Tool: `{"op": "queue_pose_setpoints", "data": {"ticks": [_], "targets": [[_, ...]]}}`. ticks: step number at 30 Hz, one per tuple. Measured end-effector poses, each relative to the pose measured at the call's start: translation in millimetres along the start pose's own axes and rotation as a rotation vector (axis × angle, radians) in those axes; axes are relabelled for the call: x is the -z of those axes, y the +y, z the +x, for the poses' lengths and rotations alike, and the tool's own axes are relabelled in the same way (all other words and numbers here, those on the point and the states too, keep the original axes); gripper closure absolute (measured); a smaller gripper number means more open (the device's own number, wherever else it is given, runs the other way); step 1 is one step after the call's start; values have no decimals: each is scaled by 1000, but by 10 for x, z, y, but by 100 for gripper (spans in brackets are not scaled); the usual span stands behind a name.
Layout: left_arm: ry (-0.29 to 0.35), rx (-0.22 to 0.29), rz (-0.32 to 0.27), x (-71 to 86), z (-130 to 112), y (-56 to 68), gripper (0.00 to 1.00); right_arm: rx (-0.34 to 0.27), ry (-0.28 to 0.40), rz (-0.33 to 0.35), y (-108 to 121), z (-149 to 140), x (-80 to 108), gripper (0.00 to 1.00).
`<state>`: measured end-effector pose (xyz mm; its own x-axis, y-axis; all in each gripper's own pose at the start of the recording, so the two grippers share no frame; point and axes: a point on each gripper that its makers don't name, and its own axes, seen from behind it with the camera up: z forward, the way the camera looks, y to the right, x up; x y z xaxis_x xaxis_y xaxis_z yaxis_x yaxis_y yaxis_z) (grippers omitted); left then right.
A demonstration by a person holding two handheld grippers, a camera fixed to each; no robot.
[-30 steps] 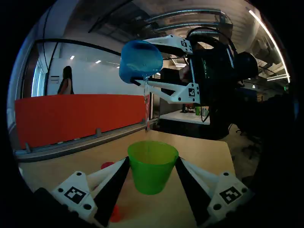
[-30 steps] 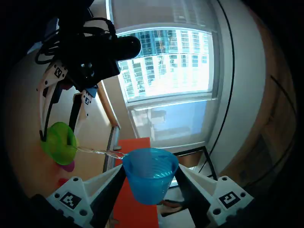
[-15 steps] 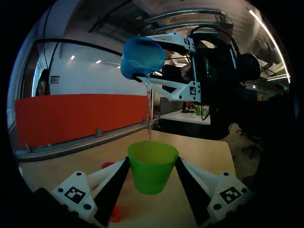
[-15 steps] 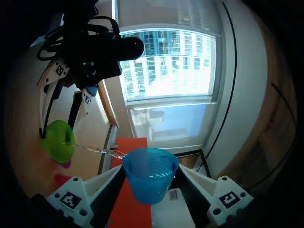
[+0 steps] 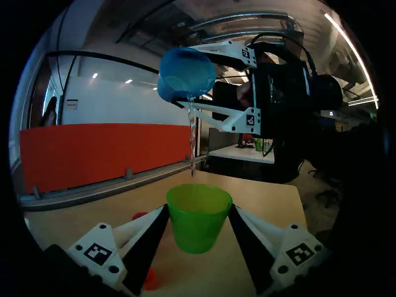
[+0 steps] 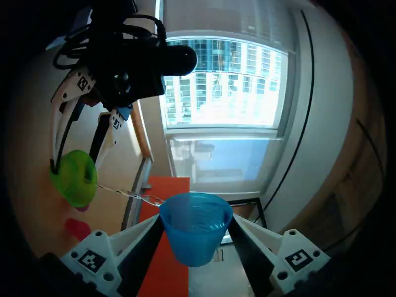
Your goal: Pour water
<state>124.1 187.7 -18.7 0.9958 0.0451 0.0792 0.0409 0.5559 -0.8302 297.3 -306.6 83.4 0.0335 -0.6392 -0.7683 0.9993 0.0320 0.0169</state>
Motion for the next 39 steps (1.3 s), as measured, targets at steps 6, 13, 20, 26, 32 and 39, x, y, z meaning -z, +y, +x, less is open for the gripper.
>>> {"op": "queue_pose_setpoints", "data": {"ticks": [6,13,20,26,32,39], "targets": [[1,0,-1,-11,0,5,14,33,0,0,15,28,4,11],[0,0,-1,-21,3,8,14,77,-3,-1,25,58,5,11],[2,2,3,-30,13,1,14,127,-1,-4,23,109,8,11],[5,3,5,-35,14,-2,14,132,2,0,5,144,22,11],[4,3,6,-31,4,-10,14,99,6,-6,22,145,46,11],[7,6,6,-25,12,-13,14,2,6,-1,-31,105,63,11]]}}
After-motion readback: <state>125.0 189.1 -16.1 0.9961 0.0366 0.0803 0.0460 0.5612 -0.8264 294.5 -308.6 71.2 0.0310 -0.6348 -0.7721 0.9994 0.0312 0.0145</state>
